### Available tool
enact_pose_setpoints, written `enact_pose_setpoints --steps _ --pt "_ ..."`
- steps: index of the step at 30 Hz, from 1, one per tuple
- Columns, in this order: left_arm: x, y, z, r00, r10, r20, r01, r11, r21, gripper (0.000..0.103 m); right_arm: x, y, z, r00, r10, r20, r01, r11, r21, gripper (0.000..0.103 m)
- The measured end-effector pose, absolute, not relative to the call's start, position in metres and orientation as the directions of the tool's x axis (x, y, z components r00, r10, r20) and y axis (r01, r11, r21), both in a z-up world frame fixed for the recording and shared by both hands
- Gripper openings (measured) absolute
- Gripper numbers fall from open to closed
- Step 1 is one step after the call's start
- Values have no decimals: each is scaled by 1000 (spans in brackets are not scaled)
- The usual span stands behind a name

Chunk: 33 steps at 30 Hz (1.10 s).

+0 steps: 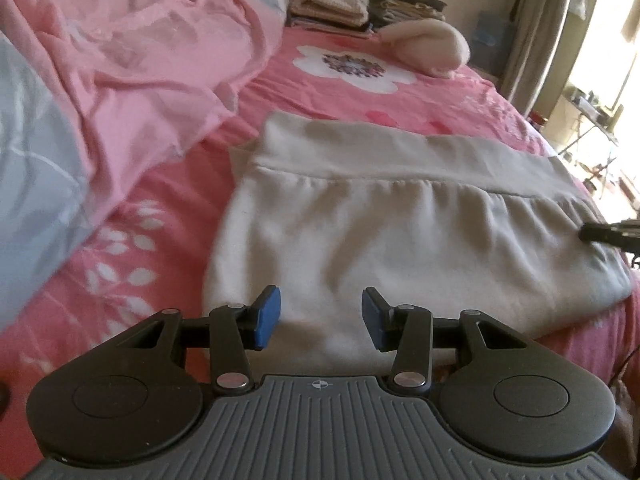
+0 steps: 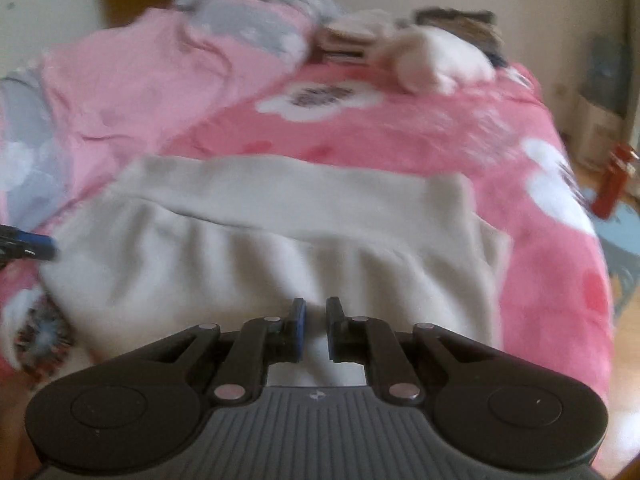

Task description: Fold clothes

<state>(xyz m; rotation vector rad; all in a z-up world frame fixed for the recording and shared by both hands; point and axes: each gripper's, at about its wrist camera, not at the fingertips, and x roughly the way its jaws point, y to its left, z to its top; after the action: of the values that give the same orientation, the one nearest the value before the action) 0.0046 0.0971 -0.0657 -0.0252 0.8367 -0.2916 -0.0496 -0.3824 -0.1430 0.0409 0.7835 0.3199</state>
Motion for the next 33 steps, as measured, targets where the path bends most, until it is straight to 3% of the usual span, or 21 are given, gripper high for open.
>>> enact_pose_setpoints --steps 5,8,11,15,20,24,26,30,33 --pt "13 107 -67 649 -246 -720 197 968 -154 45 -64 -438 -144 681 157 -715 -28 982 189 13" --pt "25 108 -78 623 -196 -757 125 981 -151 45 -71 -458 -138 681 96 -726 75 977 200 14" --pt "27 105 -82 615 -169 -770 98 985 -139 46 -71 -448 -121 718 180 -672 13 962 271 14" --pt "26 101 -81 616 -148 -774 94 989 -114 47 -53 -386 -112 693 393 -605 -238 916 323 14" --pt "28 102 -80 609 -146 -780 80 989 -123 47 -40 -285 -123 570 568 -593 -547 801 243 14" --pt "28 101 -81 607 -146 -781 83 989 -120 48 -52 -245 -151 465 551 -692 -662 736 141 14" --pt "29 102 -82 609 -154 -778 92 988 -123 48 -66 -249 -153 478 537 -695 -701 710 67 14" --pt "28 106 -83 616 -174 -768 105 985 -139 48 -62 -282 -142 352 562 -749 -658 717 229 14" --pt "25 105 -79 634 -167 -755 109 986 -126 48 -79 -292 -133 315 540 -780 -710 679 184 14"
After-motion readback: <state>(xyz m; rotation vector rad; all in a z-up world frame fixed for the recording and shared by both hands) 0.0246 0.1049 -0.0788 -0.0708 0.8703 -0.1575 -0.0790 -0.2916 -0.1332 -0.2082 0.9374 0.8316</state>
